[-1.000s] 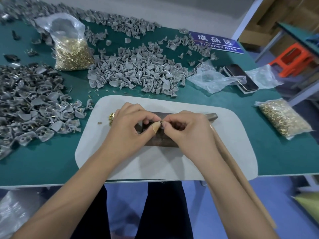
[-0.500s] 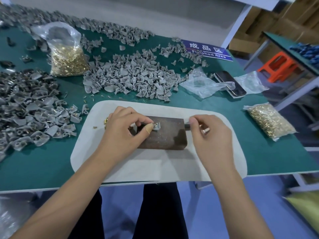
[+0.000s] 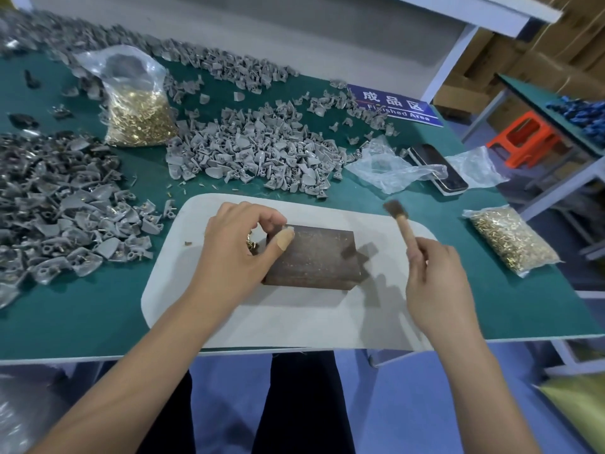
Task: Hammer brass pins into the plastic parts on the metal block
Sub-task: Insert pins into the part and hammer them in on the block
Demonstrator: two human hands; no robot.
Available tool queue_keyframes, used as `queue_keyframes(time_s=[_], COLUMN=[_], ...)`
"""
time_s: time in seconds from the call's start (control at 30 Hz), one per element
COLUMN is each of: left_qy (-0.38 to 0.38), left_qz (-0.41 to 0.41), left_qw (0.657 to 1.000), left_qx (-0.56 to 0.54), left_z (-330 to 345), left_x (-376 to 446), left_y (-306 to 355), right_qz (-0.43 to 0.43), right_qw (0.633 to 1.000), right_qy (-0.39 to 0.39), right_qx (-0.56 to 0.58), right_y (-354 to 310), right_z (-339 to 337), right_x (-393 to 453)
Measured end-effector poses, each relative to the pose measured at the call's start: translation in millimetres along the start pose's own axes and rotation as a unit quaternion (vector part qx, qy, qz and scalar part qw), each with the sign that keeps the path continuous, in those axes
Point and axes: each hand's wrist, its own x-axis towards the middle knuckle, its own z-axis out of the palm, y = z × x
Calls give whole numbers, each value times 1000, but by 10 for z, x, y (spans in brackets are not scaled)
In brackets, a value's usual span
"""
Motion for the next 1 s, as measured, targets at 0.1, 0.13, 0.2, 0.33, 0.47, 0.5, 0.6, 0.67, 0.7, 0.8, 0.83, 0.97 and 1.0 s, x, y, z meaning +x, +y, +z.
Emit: queue_keyframes(time_s=[0.1, 0.13, 0.2, 0.33, 0.47, 0.5, 0.6, 0.67, 0.7, 0.8, 0.83, 0.97, 1.0], left_qy=[-15, -11, -3, -11, 0, 4, 6, -1, -8, -35, -43, -44, -43], left_qz=[-11, -13, -15, 12, 8, 10, 24, 34, 33, 21, 19, 17, 15], left_qw=[1000, 1000, 1000, 1000, 1000, 999, 998, 998, 998, 998, 998, 999, 999], left_qx=[6, 4, 1, 6, 29, 36, 52, 55, 51, 42, 40, 0, -8], left_z=[14, 13, 5, -5, -10, -12, -18, -21, -22, -9, 5, 43, 40], left_x=[-12, -12, -14, -11, -18, -24, -30, -30, -29, -13, -6, -12, -15], left_y=[-3, -3, 5, 17, 31, 39, 62, 50, 43, 26, 29, 17, 10], right_qz=[-26, -28, -30, -23, -21, -17, -8, -3, 6, 14, 9, -62, -86], right_qw=[997, 995, 992, 972, 962, 961, 954, 952, 951, 955, 954, 956, 963], right_qy=[-6, -17, -43, -105, -121, -121, -128, -127, -126, -121, -125, -136, -127], right_qx=[76, 92, 117, 210, 242, 247, 272, 279, 283, 270, 271, 252, 221], right_y=[-118, -147, -203, -351, -446, -462, -477, -470, -464, -433, -426, -448, -463], right_z=[-40, -39, -17, 66, 123, 130, 131, 117, 112, 88, 73, -54, -97], right_x=[-22, -37, -86, -232, -291, -297, -321, -337, -343, -341, -338, -334, -335])
